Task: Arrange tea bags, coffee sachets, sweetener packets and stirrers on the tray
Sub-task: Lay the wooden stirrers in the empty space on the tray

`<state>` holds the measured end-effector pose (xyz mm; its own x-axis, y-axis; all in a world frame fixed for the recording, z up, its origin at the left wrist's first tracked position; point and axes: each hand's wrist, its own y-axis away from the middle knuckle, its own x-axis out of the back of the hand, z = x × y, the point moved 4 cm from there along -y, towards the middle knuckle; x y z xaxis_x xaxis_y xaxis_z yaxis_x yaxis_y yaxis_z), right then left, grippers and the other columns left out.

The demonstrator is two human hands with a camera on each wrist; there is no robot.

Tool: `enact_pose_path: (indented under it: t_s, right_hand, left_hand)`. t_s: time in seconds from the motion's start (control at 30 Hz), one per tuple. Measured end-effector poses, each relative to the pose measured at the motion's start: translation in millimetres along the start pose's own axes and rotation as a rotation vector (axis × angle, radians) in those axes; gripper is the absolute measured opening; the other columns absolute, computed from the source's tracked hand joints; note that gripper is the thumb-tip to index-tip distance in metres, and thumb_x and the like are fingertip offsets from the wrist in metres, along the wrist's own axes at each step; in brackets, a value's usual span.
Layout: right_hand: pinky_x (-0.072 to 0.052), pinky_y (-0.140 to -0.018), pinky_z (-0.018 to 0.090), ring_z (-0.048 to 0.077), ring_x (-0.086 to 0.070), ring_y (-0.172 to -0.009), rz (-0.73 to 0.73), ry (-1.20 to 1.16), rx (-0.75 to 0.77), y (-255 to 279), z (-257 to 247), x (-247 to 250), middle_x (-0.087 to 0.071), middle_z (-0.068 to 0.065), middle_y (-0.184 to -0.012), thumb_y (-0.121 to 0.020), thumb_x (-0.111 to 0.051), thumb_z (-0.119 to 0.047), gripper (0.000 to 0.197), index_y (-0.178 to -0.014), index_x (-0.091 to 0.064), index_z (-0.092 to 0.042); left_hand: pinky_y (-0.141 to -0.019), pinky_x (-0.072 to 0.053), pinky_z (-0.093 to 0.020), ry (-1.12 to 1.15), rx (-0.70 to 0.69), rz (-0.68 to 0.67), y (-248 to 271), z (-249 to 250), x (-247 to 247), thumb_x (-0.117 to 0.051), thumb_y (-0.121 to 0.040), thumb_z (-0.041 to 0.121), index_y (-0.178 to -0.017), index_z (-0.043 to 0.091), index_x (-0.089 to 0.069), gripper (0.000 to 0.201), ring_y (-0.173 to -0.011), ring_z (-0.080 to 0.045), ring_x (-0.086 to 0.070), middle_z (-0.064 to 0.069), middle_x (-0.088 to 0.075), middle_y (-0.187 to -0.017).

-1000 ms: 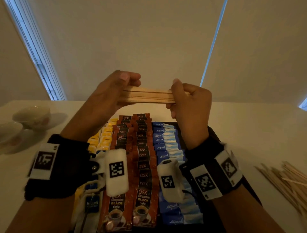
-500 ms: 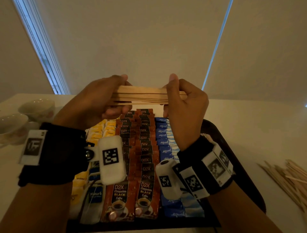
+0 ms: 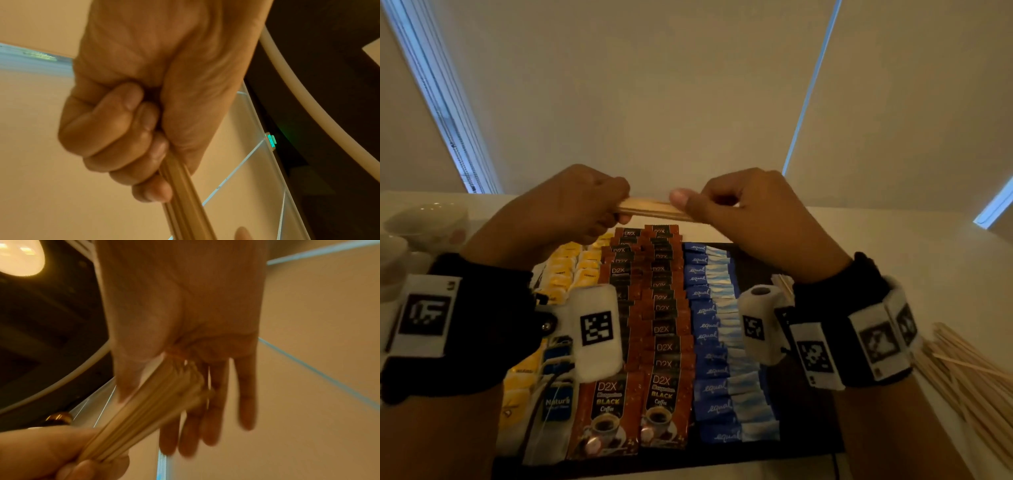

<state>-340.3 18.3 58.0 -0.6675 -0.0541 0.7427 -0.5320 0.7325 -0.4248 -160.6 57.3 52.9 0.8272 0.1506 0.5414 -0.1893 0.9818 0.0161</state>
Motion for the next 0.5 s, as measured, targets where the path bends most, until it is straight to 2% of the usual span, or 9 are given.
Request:
enact_pose_path:
  t_s: [0.07, 0.13, 0.2, 0.27, 0.37, 0.43, 0.5]
  right_hand:
    - [-0.047, -0.07, 0.026, 0.007, -0.059, -0.076, -0.088, 0.194, 0.022, 6, -12, -4, -0.065, -0.005, -0.083, -0.082, -0.051, -0.063, 0.048, -0.095, -0.066, -0.02]
    - [-0.046, -0.068, 0.03, 0.012, -0.058, -0.079, -0.161, 0.282, 0.05, 12, -25, -19, -0.061, -0.005, -0.088, -0.086, -0.047, -0.062, 0.05, -0.108, -0.056, -0.018]
    - [-0.044, -0.064, 0.033, 0.019, -0.056, -0.075, -0.182, 0.327, 0.065, 18, -33, -38, -0.056, 0.0, -0.086, -0.093, -0.041, -0.054, 0.045, -0.112, -0.048, -0.013]
    - [-0.041, -0.061, 0.035, 0.024, -0.054, -0.072, -0.127, 0.319, 0.076, 19, -32, -52, -0.057, 0.007, -0.088, -0.099, -0.038, -0.041, 0.037, -0.114, -0.045, -0.008]
    - [-0.043, -0.059, 0.042, 0.029, -0.052, -0.066, -0.167, 0.149, 0.033, 22, -28, -65, -0.057, 0.016, -0.087, -0.102, -0.038, -0.023, 0.028, -0.114, -0.043, 0.001]
    - [-0.046, -0.059, 0.046, 0.033, -0.052, -0.064, -0.203, 0.095, 0.015, 29, -26, -65, -0.053, 0.017, -0.082, -0.101, -0.04, -0.018, 0.025, -0.111, -0.043, 0.005]
    - [-0.043, -0.055, 0.037, 0.03, -0.048, -0.067, -0.252, 0.124, -0.049, 38, -18, -55, -0.045, 0.011, -0.078, -0.101, -0.039, -0.013, 0.024, -0.112, -0.043, 0.007]
  left_hand:
    - [-0.044, -0.027, -0.023, -0.125, -0.099, 0.031, 3, 5, -3, -0.04, -0.097, 0.02, -0.066, -0.003, -0.057, 0.041, -0.04, -0.011, -0.029, 0.003, -0.038, -0.042]
    - [-0.048, -0.028, -0.027, -0.23, -0.206, 0.045, 5, 12, -8, -0.042, -0.096, 0.019, -0.069, -0.01, -0.056, 0.042, -0.04, -0.009, -0.03, -0.004, -0.04, -0.048]
    - [-0.048, -0.029, -0.027, -0.303, -0.264, 0.058, 7, 16, -10, -0.043, -0.096, 0.02, -0.065, -0.008, -0.055, 0.043, -0.041, -0.009, -0.034, -0.008, -0.041, -0.051]
    - [-0.05, -0.029, -0.028, -0.349, -0.307, 0.059, 6, 15, -8, -0.044, -0.096, 0.022, -0.058, -0.002, -0.054, 0.046, -0.047, -0.016, -0.039, -0.008, -0.043, -0.05]
    - [-0.052, -0.03, -0.029, -0.371, -0.308, 0.014, 2, 10, -10, -0.045, -0.095, 0.023, -0.056, 0.0, -0.055, 0.046, -0.049, -0.021, -0.041, -0.01, -0.047, -0.05]
    - [-0.05, -0.032, -0.028, -0.352, -0.292, -0.051, -1, 7, -17, -0.043, -0.096, 0.025, -0.059, 0.001, -0.058, 0.046, -0.046, -0.017, -0.041, -0.006, -0.047, -0.049]
    - [-0.045, -0.035, -0.023, -0.268, -0.284, -0.124, -3, 6, -25, -0.04, -0.098, 0.03, -0.07, 0.006, -0.062, 0.043, -0.039, -0.008, -0.043, 0.002, -0.05, -0.048]
